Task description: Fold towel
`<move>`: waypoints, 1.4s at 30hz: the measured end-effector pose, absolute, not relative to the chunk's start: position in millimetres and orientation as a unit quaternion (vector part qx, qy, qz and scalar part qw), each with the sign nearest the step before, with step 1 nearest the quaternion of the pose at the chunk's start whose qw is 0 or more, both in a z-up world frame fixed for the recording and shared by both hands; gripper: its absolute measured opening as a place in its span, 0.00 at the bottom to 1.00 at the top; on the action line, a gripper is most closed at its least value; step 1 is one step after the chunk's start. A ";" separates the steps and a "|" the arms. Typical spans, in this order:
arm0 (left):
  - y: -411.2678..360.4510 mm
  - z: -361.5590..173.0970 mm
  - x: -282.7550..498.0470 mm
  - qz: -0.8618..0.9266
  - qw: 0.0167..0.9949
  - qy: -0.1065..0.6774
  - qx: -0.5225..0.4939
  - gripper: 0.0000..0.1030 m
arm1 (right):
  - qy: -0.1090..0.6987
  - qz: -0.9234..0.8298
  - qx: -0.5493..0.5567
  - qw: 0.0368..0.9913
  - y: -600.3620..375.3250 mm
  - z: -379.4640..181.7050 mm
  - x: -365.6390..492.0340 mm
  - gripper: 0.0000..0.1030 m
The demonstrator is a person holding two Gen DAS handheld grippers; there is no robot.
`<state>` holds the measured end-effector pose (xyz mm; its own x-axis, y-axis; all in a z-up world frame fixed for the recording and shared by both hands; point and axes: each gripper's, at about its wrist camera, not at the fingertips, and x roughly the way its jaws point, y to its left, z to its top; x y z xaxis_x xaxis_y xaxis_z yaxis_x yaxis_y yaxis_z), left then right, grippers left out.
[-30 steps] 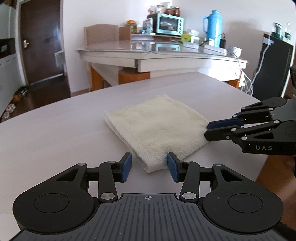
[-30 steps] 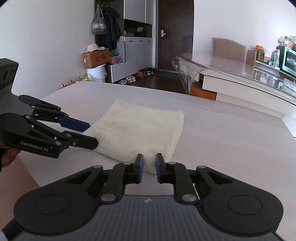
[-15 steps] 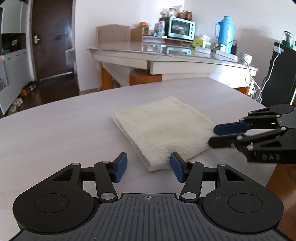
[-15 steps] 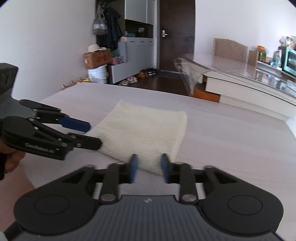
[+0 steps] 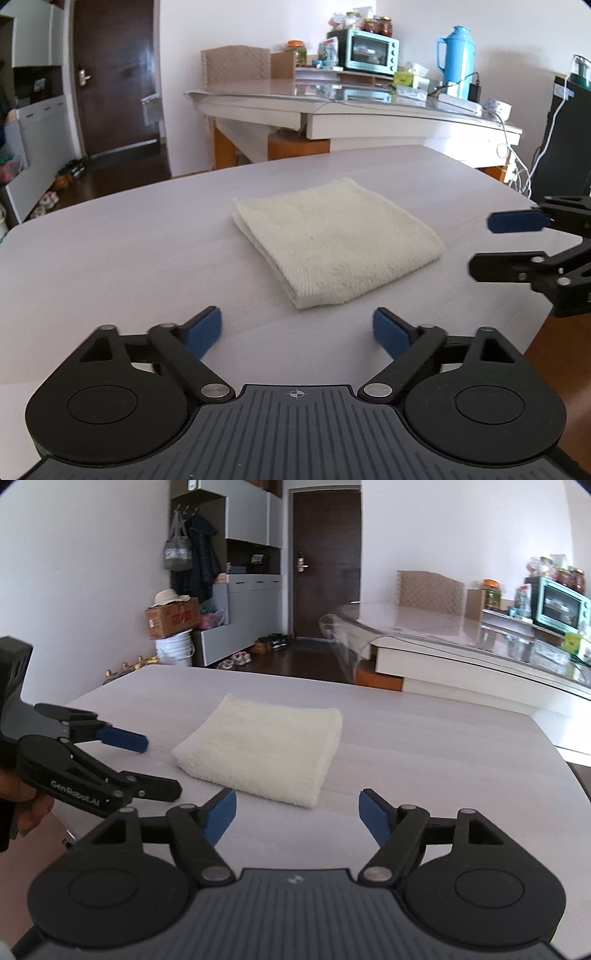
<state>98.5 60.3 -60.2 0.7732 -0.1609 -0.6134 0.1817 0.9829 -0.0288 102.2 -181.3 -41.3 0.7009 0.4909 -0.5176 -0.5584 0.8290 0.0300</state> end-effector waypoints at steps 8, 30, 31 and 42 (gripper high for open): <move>57.1 -45.6 78.5 -0.073 0.949 0.306 0.021 0.96 | 0.265 0.262 -0.052 0.927 -192.2 -36.2 88.7 0.87; 41.6 -12.0 3.2 -0.017 0.960 0.279 -0.005 1.00 | 0.286 0.236 -0.038 0.928 -186.5 -14.1 44.8 0.99; 42.5 -11.8 1.8 -0.014 0.959 0.282 -0.009 1.00 | 0.289 0.235 -0.035 0.927 -185.3 -13.9 42.5 0.99; 50.1 1.2 -0.9 0.013 0.958 0.285 -0.024 1.00 | 0.311 0.226 -0.027 0.923 -176.3 -13.3 33.4 0.99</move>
